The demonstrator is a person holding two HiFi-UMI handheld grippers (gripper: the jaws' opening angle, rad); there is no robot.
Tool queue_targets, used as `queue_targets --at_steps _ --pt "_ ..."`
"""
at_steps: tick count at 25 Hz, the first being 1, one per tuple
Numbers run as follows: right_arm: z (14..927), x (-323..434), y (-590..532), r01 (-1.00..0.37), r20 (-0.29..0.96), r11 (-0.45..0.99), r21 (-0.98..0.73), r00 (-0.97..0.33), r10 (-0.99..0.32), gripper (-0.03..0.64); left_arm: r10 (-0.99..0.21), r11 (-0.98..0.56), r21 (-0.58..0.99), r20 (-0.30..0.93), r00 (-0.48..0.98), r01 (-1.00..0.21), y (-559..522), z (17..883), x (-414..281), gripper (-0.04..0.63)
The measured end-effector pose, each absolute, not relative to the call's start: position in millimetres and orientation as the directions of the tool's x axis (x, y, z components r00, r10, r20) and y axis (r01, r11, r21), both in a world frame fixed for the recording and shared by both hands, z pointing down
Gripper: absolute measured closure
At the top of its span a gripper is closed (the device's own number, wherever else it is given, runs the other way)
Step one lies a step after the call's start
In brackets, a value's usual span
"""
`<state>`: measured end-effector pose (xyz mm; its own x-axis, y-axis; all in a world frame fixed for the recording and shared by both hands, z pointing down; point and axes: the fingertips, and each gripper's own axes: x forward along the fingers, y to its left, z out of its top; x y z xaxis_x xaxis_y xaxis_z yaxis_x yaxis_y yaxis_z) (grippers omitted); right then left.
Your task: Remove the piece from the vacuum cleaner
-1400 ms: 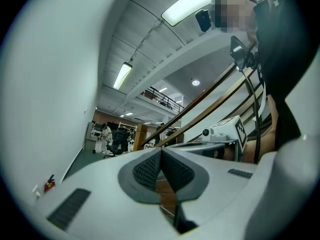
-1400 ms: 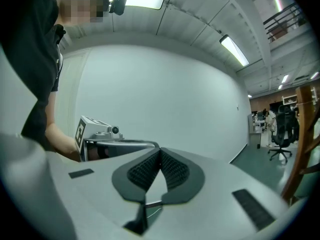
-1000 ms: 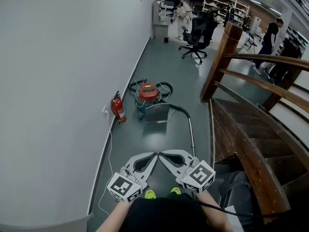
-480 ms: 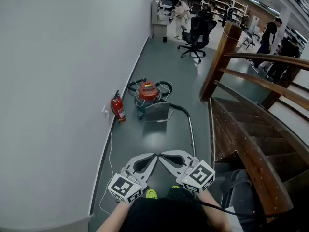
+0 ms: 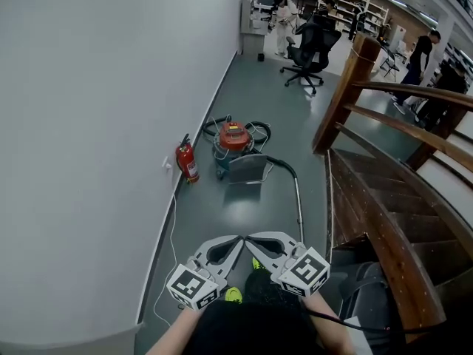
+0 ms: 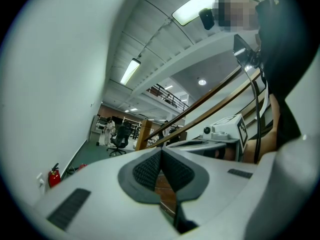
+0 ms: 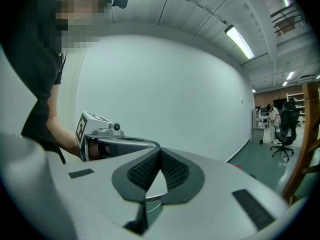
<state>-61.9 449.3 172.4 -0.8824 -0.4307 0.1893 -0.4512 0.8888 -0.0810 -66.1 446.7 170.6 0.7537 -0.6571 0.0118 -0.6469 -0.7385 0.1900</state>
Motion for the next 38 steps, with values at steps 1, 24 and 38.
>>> queue_targets --at_steps 1,24,38 --pt "173.6 -62.6 447.7 -0.455 0.188 0.887 -0.08 -0.881 -0.435 0.603 -0.66 -0.736 0.191 0.014 0.751 -0.65 445.1 171.8 -66.9 0.588" --pt "189.5 -26.7 306.9 -0.448 0.178 0.884 -0.132 -0.888 -0.423 0.601 -0.683 -0.701 0.18 0.108 0.722 -0.69 308.6 191.5 -30.3 0.588" --pt "208.8 -5.6 203.1 -0.381 0.224 0.91 -0.165 -0.913 -0.341 0.601 -0.713 -0.643 0.213 0.183 0.677 -0.735 205.4 211.7 -8.7 0.588"
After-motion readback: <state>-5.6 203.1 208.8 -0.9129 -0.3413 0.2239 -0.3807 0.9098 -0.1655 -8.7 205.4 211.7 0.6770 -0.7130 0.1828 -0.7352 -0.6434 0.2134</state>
